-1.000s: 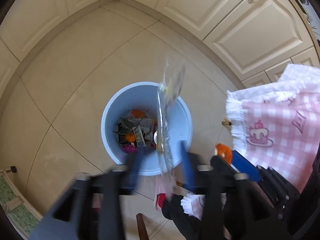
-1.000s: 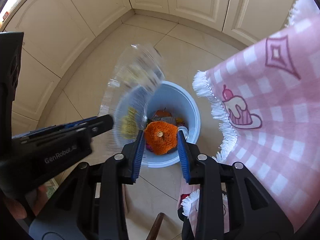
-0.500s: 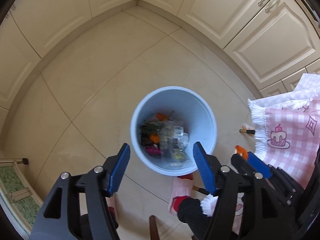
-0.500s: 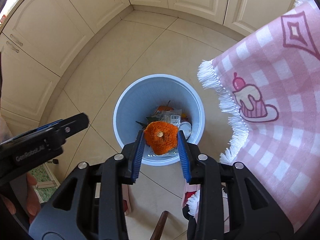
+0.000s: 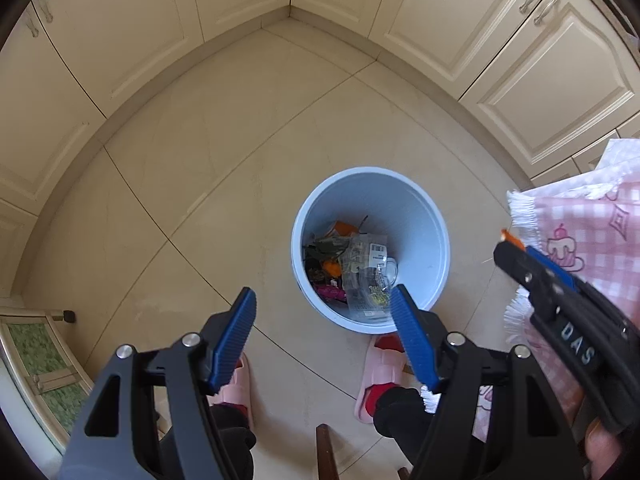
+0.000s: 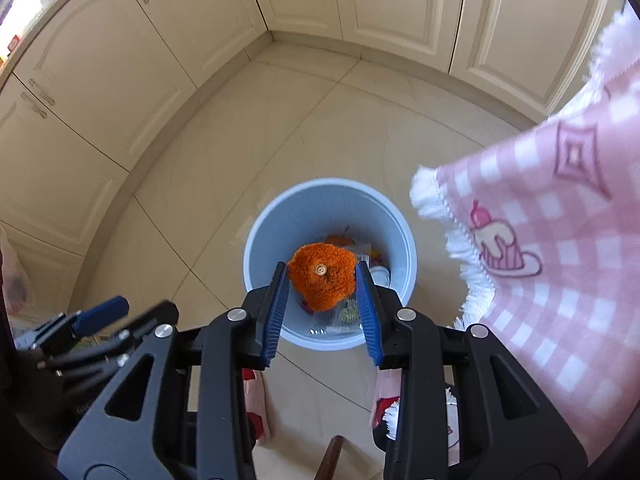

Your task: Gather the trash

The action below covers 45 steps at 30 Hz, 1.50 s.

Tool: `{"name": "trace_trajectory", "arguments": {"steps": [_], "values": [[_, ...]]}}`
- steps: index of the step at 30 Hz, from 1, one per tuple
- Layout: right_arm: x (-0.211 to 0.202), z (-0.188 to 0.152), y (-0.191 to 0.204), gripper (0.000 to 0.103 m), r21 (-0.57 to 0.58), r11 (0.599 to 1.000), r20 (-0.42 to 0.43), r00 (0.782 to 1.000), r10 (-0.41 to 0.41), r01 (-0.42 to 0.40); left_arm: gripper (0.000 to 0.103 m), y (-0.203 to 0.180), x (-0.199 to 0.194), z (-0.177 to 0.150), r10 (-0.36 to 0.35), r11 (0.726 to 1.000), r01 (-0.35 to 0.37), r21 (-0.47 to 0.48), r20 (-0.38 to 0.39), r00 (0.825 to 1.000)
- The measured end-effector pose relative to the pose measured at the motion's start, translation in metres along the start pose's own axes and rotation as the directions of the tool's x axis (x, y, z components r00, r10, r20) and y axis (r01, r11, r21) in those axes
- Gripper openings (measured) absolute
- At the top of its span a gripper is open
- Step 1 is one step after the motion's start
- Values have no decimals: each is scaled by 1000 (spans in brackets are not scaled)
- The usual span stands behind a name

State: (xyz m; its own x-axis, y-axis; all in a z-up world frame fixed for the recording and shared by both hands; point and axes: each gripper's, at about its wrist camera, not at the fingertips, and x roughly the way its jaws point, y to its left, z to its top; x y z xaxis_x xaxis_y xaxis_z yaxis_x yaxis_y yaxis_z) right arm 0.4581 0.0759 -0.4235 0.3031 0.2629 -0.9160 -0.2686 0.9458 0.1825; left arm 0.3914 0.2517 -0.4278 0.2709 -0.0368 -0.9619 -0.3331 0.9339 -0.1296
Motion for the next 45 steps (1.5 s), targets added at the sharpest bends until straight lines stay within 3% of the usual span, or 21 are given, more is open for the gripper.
{"name": "trace_trajectory", "arguments": {"steps": [2, 7, 11, 16, 22, 26, 33, 37, 45], "values": [[-9, 2, 3, 50, -4, 1000, 26, 1000, -6, 6, 68, 0, -10, -1, -2, 1000, 2, 3, 16, 1000], [-37, 3, 9, 50, -19, 1000, 81, 997, -19, 21, 68, -1, -30, -6, -6, 1000, 7, -4, 40, 999], [-75, 0, 21, 52, -75, 994, 157, 985, -68, 80, 68, -5, -59, -14, 2, 1000, -3, 16, 74, 997], [-141, -14, 37, 58, -124, 982, 265, 959, -103, 140, 68, -12, -106, -27, -2, 999, -2, 36, 130, 991], [-238, -49, 43, 71, -151, 966, 387, 912, -136, 208, 76, -26, -189, -55, -20, 996, -7, 94, 281, 960], [-305, -84, 36, 74, -133, 964, 475, 869, -143, 231, 79, -38, -252, -84, -64, 991, 11, 130, 406, 912], [-423, -158, 14, 82, -65, 956, 620, 762, -185, 284, 90, -62, -355, -151, -134, 981, 18, 196, 602, 787], [-475, -202, 3, 84, -10, 952, 683, 697, -217, 306, 92, -81, -402, -192, -184, 966, 6, 258, 672, 717], [-548, -264, -10, 90, 83, 941, 776, 571, -267, 328, 92, -113, -470, -266, -297, 927, -10, 376, 747, 595]]}}
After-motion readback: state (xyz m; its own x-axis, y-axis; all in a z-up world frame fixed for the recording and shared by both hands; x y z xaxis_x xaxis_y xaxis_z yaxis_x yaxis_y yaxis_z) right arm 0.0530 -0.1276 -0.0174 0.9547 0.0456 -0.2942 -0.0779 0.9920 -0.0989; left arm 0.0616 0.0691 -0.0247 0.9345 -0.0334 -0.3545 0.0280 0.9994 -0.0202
